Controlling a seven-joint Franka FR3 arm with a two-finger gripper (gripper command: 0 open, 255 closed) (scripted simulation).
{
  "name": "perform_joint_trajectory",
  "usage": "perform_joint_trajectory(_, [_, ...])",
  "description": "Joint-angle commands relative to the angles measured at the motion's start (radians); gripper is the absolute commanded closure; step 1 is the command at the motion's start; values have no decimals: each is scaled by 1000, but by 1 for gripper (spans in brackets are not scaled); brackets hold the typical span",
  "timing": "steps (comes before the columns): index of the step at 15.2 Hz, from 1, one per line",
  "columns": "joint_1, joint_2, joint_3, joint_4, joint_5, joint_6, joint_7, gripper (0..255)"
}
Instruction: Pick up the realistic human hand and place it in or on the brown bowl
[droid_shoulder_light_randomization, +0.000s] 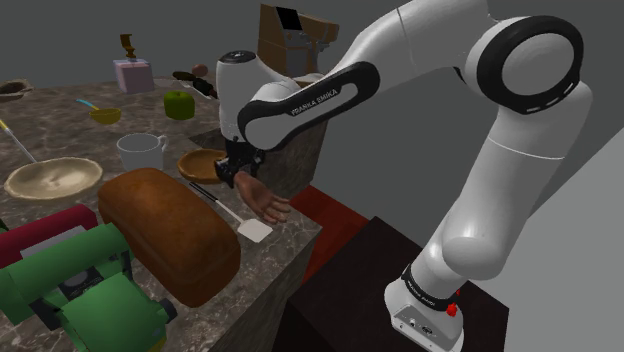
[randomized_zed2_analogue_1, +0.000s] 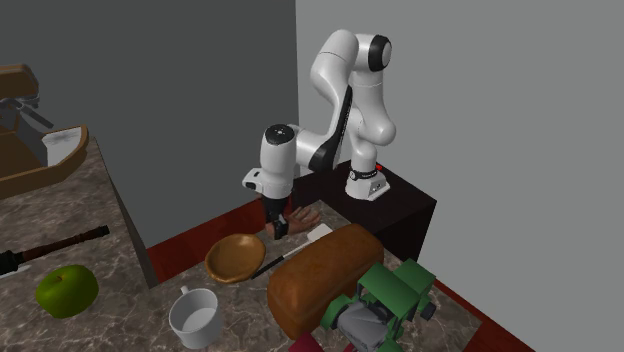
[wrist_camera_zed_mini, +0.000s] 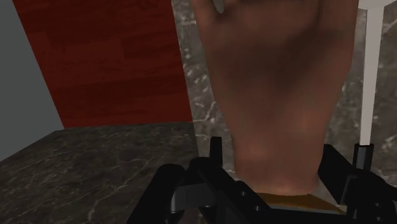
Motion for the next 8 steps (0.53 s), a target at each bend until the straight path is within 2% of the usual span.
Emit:
perform_joint_trajectory(1, [-2, -16, 2, 12, 12, -26, -12, 255])
perform_joint_trajectory(8, [-5, -63, 7, 54, 44, -109, -43, 255])
